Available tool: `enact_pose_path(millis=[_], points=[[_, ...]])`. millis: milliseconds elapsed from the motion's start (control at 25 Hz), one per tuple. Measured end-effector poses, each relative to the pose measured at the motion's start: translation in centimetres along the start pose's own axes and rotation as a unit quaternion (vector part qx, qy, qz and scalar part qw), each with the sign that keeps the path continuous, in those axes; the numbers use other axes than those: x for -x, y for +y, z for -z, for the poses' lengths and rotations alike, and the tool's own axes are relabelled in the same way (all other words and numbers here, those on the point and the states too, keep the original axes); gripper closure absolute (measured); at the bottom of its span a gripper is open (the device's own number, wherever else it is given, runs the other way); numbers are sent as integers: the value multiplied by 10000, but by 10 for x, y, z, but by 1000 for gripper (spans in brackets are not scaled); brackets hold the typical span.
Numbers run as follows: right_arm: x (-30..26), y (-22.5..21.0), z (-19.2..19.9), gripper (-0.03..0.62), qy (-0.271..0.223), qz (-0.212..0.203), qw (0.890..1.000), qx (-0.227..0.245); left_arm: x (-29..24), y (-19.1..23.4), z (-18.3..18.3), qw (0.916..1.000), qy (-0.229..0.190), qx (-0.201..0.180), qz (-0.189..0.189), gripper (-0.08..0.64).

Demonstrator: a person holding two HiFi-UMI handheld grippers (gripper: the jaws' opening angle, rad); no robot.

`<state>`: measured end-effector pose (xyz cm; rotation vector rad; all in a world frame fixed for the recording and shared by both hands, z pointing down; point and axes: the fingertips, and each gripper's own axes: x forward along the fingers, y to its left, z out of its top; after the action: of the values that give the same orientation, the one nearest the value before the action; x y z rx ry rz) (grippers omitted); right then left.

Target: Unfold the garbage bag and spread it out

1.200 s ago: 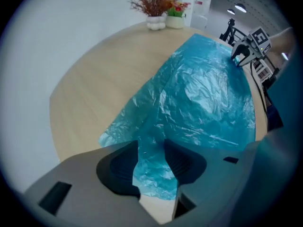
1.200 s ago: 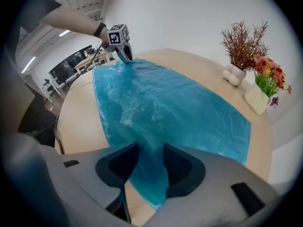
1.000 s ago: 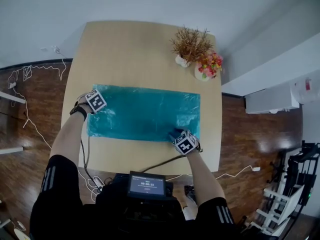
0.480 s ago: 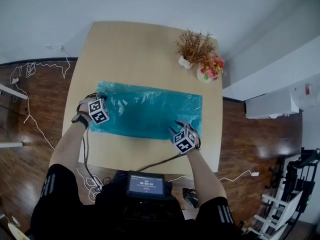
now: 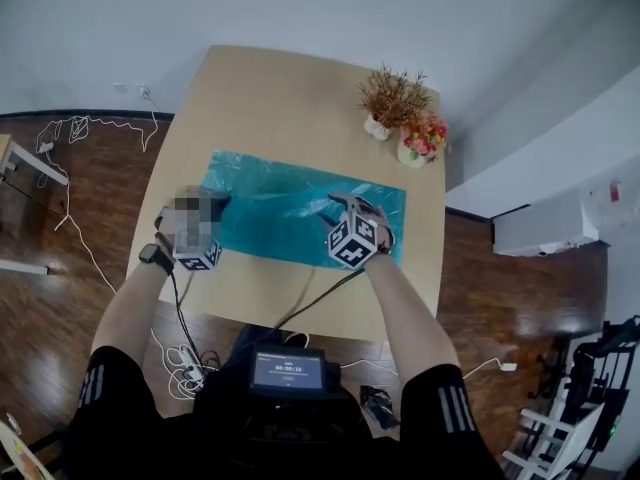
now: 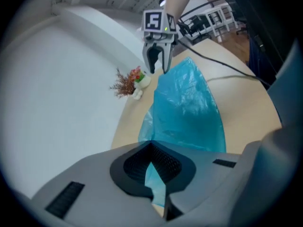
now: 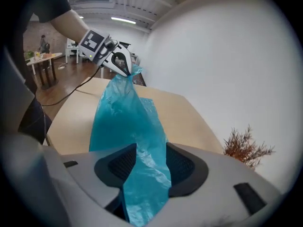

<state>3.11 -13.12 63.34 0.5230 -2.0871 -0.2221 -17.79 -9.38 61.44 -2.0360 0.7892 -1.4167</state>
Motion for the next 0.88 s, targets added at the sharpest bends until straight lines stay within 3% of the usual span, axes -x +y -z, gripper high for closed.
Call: enact_pose_path(millis=[160,400,480,600,720,880], points=[[-10,12,-21,360,109,-242,9979,586,32,-17,-18,9996,-257,95,-43,560],[-36,39,-14,365,567,-535,9897,1203,65,-26,-34,9972,-600,429,-95,560],[-40,40,-13,468,566,-500,9897,1219,66,-25,-34,9964,-672,521,-65,560],[-40,42,-15,569,443,-443,9926,1036,61,-22,-28,9943,-773,725,83,560],[-36,45,-21,577,332,-426,9946,886,64,-17,-22,9879,-960,1153,386,551],[-24,42,-29,577,155,-290,9962,812,86,11,-30,9698,-1451,1824,717,494]])
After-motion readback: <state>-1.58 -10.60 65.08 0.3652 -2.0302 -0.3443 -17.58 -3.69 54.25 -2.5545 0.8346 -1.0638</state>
